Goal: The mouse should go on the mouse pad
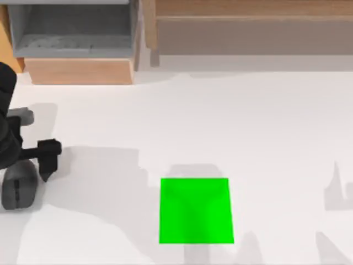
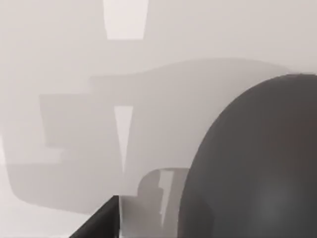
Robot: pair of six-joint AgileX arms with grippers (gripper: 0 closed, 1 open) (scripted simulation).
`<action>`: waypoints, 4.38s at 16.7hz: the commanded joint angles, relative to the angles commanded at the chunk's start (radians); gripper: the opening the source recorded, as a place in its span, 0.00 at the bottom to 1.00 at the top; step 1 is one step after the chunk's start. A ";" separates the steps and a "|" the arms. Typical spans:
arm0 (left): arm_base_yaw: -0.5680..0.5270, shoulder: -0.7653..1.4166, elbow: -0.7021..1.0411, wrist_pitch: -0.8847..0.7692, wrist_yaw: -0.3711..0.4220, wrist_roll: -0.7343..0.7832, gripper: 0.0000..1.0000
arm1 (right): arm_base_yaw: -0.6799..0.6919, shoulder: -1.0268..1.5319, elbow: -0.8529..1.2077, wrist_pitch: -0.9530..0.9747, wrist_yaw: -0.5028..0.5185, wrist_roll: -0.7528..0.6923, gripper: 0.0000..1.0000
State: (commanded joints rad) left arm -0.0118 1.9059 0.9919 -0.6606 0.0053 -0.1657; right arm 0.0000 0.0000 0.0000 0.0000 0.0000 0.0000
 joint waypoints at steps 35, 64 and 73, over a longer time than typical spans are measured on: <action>-0.032 -0.159 0.257 -0.423 -0.018 -0.334 0.00 | 0.000 0.000 0.000 0.000 0.000 0.000 1.00; -0.656 0.123 0.516 -0.451 0.001 -3.368 0.00 | 0.000 0.000 0.000 0.000 0.000 0.000 1.00; -0.838 0.152 0.618 -0.488 0.023 -3.783 0.00 | 0.000 0.000 0.000 0.000 0.000 0.000 1.00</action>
State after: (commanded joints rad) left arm -0.8493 2.0576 1.6098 -1.1489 0.0287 -3.9492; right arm 0.0000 0.0000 0.0000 0.0000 0.0000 0.0000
